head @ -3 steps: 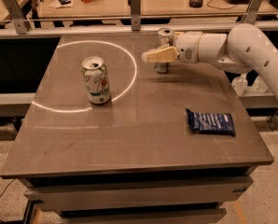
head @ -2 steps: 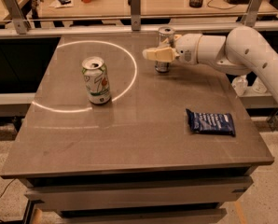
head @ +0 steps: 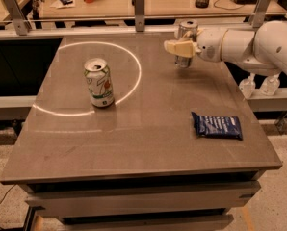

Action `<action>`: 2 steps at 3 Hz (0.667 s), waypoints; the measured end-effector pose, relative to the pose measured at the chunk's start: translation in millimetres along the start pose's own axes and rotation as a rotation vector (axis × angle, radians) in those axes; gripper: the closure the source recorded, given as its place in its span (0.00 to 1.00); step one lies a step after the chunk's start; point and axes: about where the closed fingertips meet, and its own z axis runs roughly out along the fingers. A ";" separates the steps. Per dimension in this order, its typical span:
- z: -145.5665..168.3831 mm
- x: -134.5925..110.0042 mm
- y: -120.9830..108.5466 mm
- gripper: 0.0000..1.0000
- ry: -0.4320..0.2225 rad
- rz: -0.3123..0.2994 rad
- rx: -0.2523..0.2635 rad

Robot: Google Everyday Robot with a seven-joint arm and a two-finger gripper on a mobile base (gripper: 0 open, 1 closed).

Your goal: Pick redbull can

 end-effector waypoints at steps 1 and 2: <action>-35.3 -32.1 -13.4 1.00 0.035 -0.058 0.034; -58.0 -51.1 -25.3 1.00 0.064 -0.101 0.012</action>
Offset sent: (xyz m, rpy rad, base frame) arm -0.0125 -0.0891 0.1011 -0.1719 -0.0808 0.0558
